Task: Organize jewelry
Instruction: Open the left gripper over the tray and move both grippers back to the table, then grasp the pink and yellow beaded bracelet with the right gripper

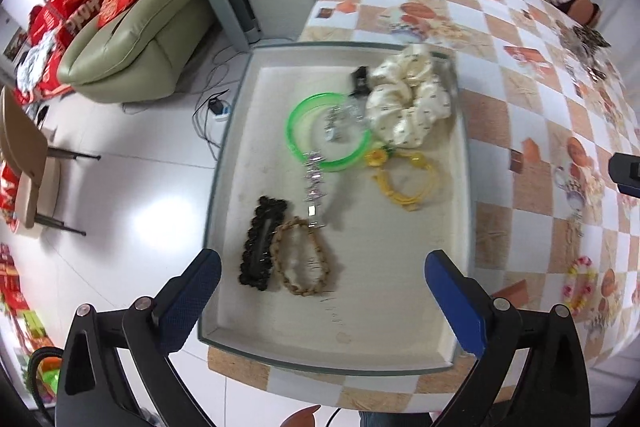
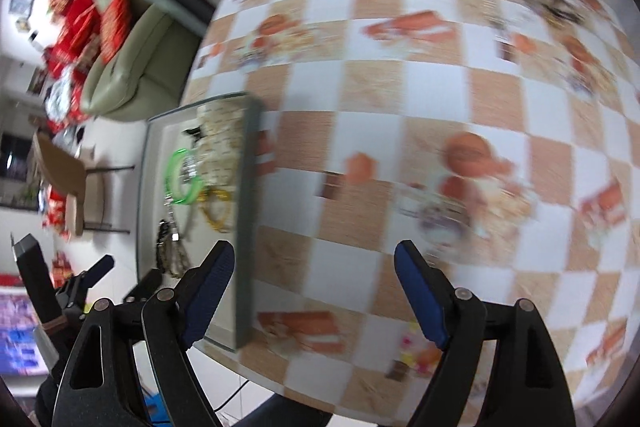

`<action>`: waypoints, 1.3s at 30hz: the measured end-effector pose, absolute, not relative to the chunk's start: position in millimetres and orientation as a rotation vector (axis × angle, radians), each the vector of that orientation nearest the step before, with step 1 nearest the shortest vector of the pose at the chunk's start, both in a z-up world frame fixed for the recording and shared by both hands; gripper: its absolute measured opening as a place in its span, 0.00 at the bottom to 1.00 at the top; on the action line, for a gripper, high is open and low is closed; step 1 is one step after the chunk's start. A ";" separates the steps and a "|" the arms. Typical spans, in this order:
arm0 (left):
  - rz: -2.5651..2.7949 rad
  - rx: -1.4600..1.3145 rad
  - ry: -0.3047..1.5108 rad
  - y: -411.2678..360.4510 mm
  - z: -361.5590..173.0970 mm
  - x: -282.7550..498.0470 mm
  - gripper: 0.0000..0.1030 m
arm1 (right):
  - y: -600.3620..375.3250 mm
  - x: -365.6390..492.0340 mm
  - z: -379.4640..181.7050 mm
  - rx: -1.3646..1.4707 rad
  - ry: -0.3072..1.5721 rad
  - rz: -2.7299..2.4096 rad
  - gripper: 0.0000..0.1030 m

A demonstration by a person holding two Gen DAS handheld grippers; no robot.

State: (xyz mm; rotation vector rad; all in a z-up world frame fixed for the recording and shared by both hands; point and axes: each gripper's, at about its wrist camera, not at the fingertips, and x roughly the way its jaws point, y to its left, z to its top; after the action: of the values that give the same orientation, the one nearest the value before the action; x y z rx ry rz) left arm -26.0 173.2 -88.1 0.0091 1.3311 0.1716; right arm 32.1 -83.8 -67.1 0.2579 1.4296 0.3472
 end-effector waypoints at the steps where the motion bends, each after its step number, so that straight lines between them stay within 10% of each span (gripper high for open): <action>1: 0.159 0.017 1.332 167.5 -86.5 -24.2 1.00 | -93.1 30.3 -66.0 0.261 1.430 0.324 0.82; 39: -0.348 0.245 1.431 -45.6 -155.6 20.7 1.00 | -194.8 -92.5 -148.3 0.292 1.529 -0.007 0.78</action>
State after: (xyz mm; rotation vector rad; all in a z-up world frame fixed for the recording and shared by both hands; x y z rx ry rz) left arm 20.7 -45.6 -155.6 0.2450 1.4309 -0.3484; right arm -92.5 -194.8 -148.3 0.2923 1.5292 -0.0071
